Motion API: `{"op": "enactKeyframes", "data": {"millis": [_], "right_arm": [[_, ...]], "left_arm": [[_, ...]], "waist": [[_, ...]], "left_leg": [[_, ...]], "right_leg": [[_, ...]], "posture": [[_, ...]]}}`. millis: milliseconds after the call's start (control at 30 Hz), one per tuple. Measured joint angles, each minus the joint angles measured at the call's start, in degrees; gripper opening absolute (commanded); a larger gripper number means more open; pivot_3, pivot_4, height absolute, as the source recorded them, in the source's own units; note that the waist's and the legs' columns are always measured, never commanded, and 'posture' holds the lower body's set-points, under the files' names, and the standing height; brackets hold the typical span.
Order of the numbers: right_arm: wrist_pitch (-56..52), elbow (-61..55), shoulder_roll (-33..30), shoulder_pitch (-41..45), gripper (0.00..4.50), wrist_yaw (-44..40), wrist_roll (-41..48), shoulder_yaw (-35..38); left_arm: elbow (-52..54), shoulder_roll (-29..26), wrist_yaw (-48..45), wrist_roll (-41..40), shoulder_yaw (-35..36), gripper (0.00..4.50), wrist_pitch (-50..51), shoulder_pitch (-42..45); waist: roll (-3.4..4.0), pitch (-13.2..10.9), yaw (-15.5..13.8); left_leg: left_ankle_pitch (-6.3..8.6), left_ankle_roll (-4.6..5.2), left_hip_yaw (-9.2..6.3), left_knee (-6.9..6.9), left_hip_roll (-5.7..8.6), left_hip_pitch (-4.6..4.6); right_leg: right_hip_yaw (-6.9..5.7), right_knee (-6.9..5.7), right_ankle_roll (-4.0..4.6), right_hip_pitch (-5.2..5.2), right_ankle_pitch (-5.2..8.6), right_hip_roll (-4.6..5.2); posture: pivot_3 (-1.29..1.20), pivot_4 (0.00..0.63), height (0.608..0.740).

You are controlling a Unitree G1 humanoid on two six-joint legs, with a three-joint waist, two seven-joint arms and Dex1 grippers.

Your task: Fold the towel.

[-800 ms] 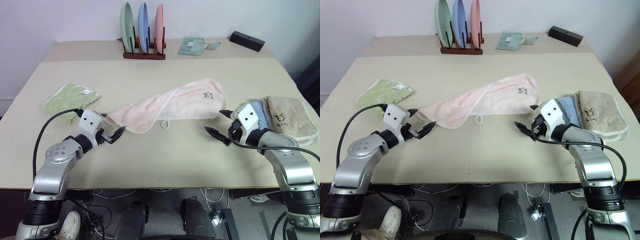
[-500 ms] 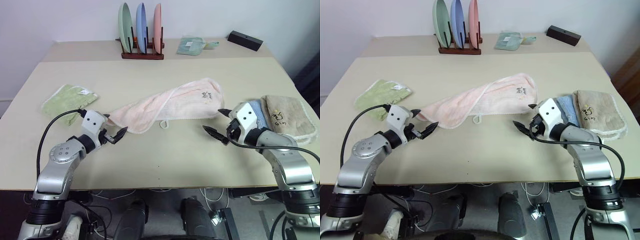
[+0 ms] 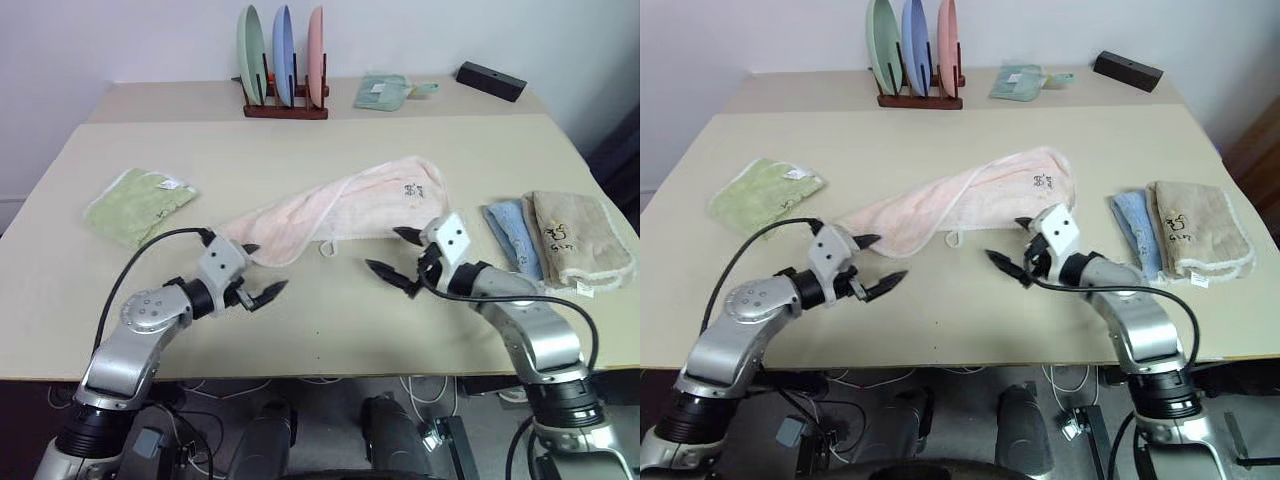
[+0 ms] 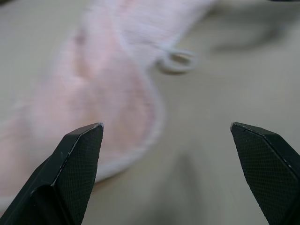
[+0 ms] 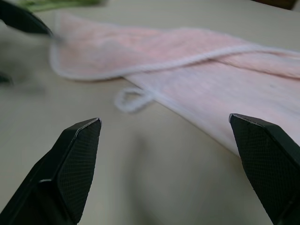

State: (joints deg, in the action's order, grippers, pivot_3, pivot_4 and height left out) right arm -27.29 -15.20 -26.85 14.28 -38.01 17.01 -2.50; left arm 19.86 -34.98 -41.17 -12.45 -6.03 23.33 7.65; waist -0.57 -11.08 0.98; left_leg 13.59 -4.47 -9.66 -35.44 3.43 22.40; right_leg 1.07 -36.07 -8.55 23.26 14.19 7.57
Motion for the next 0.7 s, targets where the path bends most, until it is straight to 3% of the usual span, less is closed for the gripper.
{"op": "enactKeyframes", "data": {"millis": [300, 633, 667, 700], "right_arm": [[1.3, -0.6, 2.2, -0.3, 4.50, 2.9, -2.5, -2.5], [2.8, 0.7, 4.2, 1.6, 4.50, 3.6, -4.4, -4.5], [2.8, 0.7, 4.2, 1.6, 4.50, 3.7, -4.5, -4.5], [2.8, 0.7, 4.2, 1.6, 4.50, 3.9, -4.6, -4.4]], "left_arm": [[-7.4, 1.1, 5.3, 8.8, -3.4, 4.45, 1.5, 6.9], [-17.4, 8.6, 5.1, 10.4, -6.2, 4.45, 1.5, 15.5], [-17.7, 8.8, 5.1, 10.6, -6.2, 3.92, 1.6, 15.9], [-18.0, 9.0, 5.1, 10.7, -6.4, 3.67, 1.7, 16.0]], "waist": [[-0.01, 0.0, 0.1], [-0.03, 0.0, -0.2], [-0.02, 0.0, -0.2], [-0.02, 0.0, -0.1]], "left_leg": [[0.00, 0.00, 0.00, 0.05, -0.01, -0.01], [-0.01, -0.01, -0.02, -0.02, 0.02, -0.02], [-0.01, -0.01, -0.02, -0.01, 0.02, -0.03], [-0.01, -0.01, -0.02, -0.01, 0.02, -0.03]], "right_leg": [[0.00, 0.00, -0.01, 0.03, 0.00, -0.02], [-0.01, -0.01, -0.02, -0.03, -0.01, -0.02], [-0.01, -0.02, -0.02, -0.03, -0.01, -0.02], [-0.01, -0.03, -0.02, -0.03, -0.01, -0.02]], "posture": [[0.00, 0.150, 0.740], [0.00, 0.150, 0.740], [0.00, 0.150, 0.740], [0.00, 0.150, 0.740]]}}
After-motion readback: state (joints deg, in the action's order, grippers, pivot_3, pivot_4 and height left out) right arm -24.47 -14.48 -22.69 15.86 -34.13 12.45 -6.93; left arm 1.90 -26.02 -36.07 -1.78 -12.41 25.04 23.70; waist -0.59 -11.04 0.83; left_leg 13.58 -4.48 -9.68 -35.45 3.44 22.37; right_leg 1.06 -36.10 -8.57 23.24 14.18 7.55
